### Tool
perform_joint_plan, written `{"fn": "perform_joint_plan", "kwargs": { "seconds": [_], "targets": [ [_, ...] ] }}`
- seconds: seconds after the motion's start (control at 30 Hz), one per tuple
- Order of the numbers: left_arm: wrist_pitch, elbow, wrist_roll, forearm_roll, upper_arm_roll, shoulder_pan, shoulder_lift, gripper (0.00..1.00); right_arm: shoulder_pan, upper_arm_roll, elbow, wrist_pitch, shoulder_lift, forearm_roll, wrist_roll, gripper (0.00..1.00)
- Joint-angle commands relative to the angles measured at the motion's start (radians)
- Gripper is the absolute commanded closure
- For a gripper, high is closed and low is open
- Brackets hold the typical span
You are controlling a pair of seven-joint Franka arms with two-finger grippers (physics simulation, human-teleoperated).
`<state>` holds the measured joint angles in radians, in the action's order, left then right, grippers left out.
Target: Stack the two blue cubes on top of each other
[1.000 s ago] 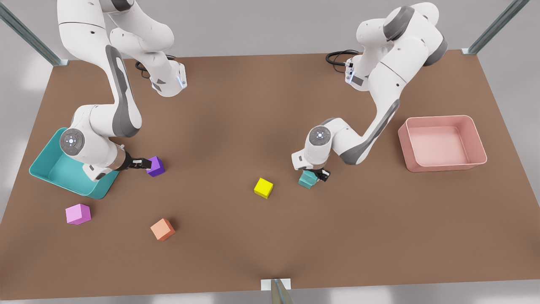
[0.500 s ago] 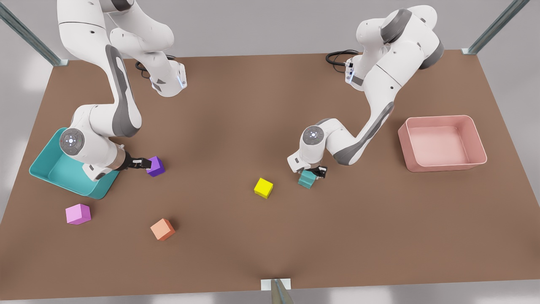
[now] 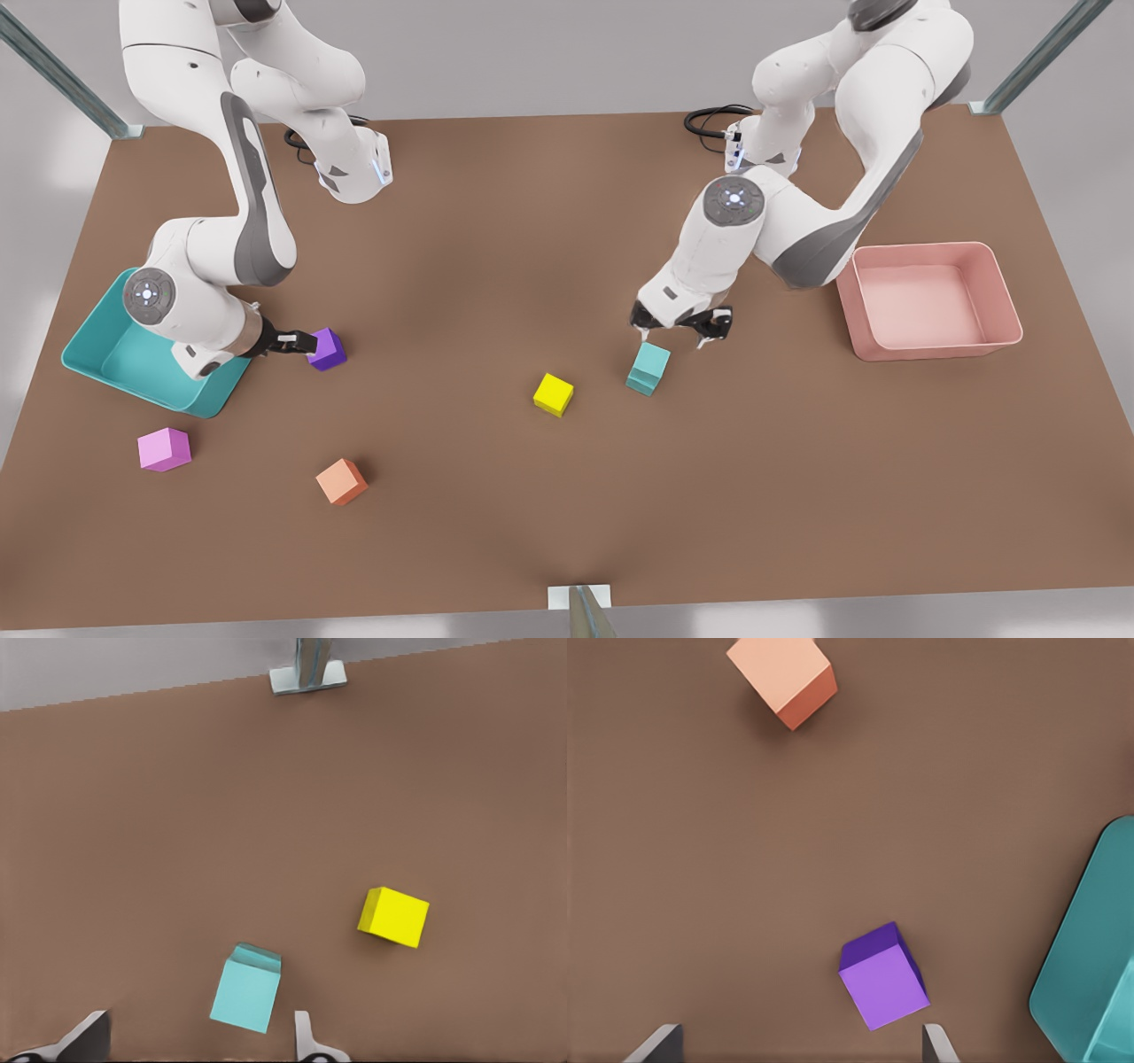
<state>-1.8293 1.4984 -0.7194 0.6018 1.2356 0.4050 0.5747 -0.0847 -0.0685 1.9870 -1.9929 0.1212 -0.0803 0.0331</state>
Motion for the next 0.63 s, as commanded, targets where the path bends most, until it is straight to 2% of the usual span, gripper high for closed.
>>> {"fn": "perform_joint_plan", "kwargs": {
  "seconds": [0.0,0.07,0.1,0.13,0.17,0.2,0.23,0.27,0.6],
  "targets": [
    [0.419,-0.099,0.006,-0.073,0.024,0.021,-0.002,0.00,-0.004,0.006,-0.002,0.008,0.000,-0.001,-0.002,0.00],
    [0.427,-0.148,0.061,-0.065,0.009,0.069,0.004,0.00,-0.004,0.006,-0.002,0.005,0.001,-0.001,-0.001,0.00],
    [0.576,-0.347,0.267,-0.085,-0.258,-0.151,-0.006,0.00,-0.004,0.006,-0.004,0.008,0.000,-0.001,-0.002,0.00],
    [0.668,-0.529,0.423,-0.256,-0.629,-0.385,-0.015,0.00,-0.004,0.006,-0.010,0.006,0.005,-0.002,-0.002,0.00],
    [0.650,-0.526,0.607,-0.450,-0.974,-0.529,-0.082,0.00,-0.004,0.006,-0.010,0.008,0.005,-0.001,-0.002,0.00],
    [0.567,-0.492,0.632,-0.618,-1.082,-0.522,-0.142,0.00,-0.006,0.007,-0.010,0.006,0.005,-0.001,-0.002,0.00],
    [0.339,-0.258,0.640,-0.646,-1.085,-0.491,-0.277,0.00,-0.006,0.009,-0.010,0.005,0.006,-0.001,-0.001,0.00],
    [0.295,-0.225,0.644,-0.646,-1.087,-0.479,-0.300,0.00,-0.006,0.009,-0.010,0.005,0.006,-0.001,-0.001,0.00],
    [0.283,-0.257,0.650,-0.636,-1.078,-0.466,-0.289,0.00,-0.006,0.012,-0.010,0.006,0.006,-0.001,-0.001,0.00]
  ]
}}
